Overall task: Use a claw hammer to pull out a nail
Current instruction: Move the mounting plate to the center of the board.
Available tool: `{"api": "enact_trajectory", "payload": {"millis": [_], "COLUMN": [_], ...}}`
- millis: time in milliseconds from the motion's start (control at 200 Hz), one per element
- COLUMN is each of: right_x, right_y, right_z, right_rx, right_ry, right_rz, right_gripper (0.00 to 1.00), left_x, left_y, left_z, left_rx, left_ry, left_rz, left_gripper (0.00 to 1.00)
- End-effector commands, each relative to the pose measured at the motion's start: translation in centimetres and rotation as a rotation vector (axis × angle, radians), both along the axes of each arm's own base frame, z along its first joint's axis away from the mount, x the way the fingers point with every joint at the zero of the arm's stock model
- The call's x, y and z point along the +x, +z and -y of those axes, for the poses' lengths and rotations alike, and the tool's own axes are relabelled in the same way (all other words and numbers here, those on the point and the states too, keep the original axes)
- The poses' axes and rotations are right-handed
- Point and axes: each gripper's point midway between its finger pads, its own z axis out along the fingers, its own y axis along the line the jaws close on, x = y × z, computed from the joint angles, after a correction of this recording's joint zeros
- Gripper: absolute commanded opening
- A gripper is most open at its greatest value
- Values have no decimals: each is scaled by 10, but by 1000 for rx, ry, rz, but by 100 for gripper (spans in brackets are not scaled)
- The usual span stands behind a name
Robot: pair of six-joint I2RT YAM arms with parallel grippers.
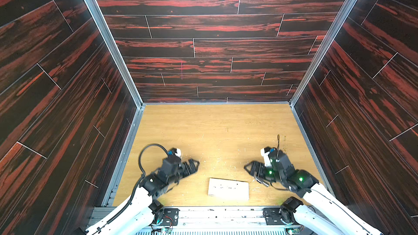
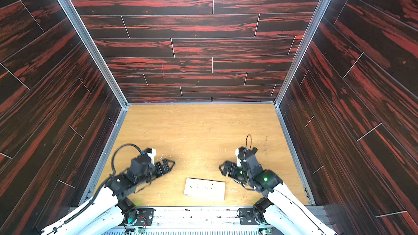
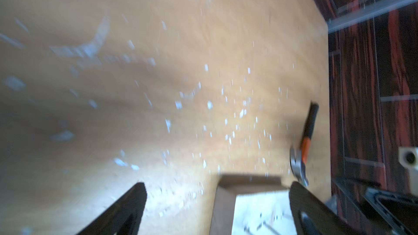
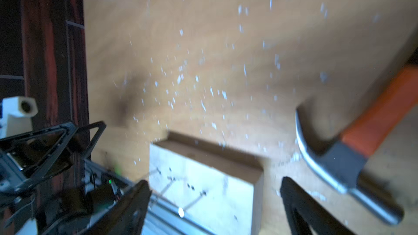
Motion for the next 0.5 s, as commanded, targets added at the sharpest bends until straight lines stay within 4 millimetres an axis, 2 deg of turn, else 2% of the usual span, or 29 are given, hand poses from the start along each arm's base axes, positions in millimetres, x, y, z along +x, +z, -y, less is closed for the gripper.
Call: {"api": "enact_trajectory", "payload": {"millis": [0,65,175,296,496], "right_x": [-30,-39,-55,-61,-64], "right_y": [-20,-29,-44,-53,-62], "right_z": [0,0,-1,-9,-30], "right_rx": [-7,-26,-33,-1,36], "right_ry": [-8,5,23,42,80], "right_rz": [-134,-178,-245,-263,-270], "right_gripper": [89,86,77,69,66], "left_x": [-15,-25,-41,-50,-57], "left_y": [-3,-11,-25,-34,-36], "left_z": [20,24,33,40,63], "left_rx": [-111,-105,-101,-106,-119], "left_ry": [-55,-87,-157,-196,-271], "left_rz": [-13,-20,-45,-65,-59], "left_gripper": [92,75,66,66,68]}}
